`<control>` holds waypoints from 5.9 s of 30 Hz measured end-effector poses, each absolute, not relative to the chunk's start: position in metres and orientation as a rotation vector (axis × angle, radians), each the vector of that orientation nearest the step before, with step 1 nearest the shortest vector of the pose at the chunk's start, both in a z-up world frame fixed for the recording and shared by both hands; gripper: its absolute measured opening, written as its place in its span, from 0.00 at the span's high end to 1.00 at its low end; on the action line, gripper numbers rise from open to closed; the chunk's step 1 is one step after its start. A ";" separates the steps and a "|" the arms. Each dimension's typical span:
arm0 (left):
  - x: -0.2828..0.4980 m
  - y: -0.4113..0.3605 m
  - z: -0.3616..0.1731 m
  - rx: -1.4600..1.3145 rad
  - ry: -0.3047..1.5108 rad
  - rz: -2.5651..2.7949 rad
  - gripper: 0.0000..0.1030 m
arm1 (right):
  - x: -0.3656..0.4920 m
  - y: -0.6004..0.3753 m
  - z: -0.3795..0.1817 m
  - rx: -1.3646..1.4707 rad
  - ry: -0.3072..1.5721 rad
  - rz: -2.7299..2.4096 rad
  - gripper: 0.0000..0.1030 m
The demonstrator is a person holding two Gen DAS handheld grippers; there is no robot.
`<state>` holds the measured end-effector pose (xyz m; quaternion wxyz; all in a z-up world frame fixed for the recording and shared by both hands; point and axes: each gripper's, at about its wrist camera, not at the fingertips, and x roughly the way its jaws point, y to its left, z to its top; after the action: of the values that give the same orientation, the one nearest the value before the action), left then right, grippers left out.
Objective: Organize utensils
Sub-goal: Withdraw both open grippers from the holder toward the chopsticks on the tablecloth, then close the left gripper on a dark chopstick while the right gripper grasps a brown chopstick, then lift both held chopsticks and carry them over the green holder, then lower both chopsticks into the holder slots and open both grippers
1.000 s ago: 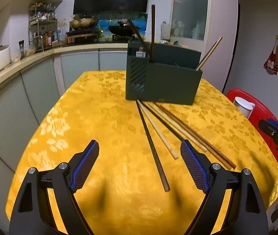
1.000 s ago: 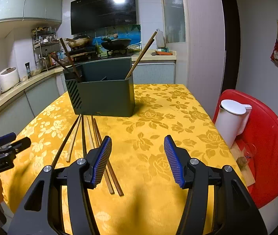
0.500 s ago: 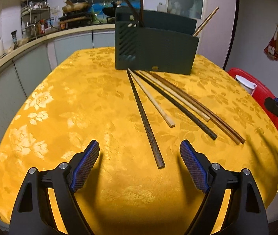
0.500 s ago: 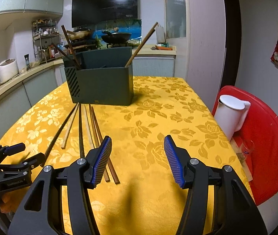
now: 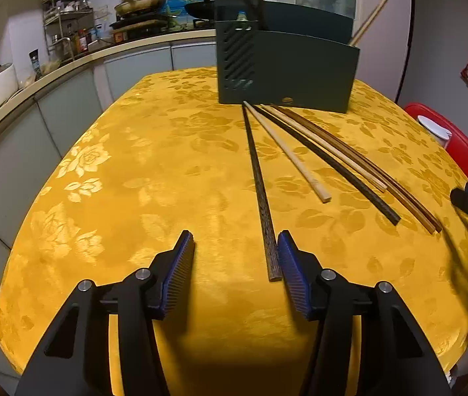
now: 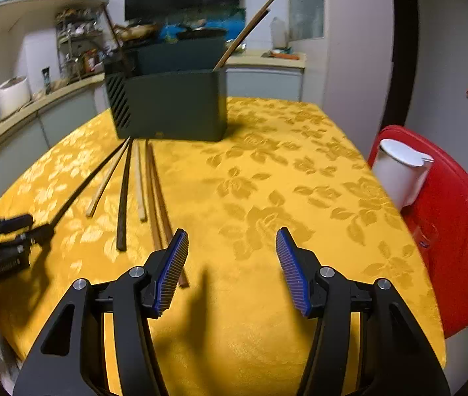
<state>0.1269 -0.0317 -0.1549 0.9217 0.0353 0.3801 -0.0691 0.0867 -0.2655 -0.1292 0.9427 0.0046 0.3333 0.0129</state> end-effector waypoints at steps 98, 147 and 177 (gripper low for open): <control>0.077 0.000 -0.046 0.094 0.457 -0.198 0.93 | 0.034 -0.261 -0.051 0.081 0.461 0.109 0.93; 0.190 -0.025 0.094 0.065 0.423 -0.401 0.93 | 0.179 -0.279 0.110 0.127 0.404 0.173 0.93; 0.311 -0.099 0.084 0.122 0.489 -0.375 0.93 | 0.290 -0.266 0.101 0.087 0.540 0.167 0.92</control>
<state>0.3108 -0.0992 0.0837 0.9511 0.0600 0.2405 -0.1845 0.2898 -0.2659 0.1007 0.9594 0.0431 0.2662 0.0823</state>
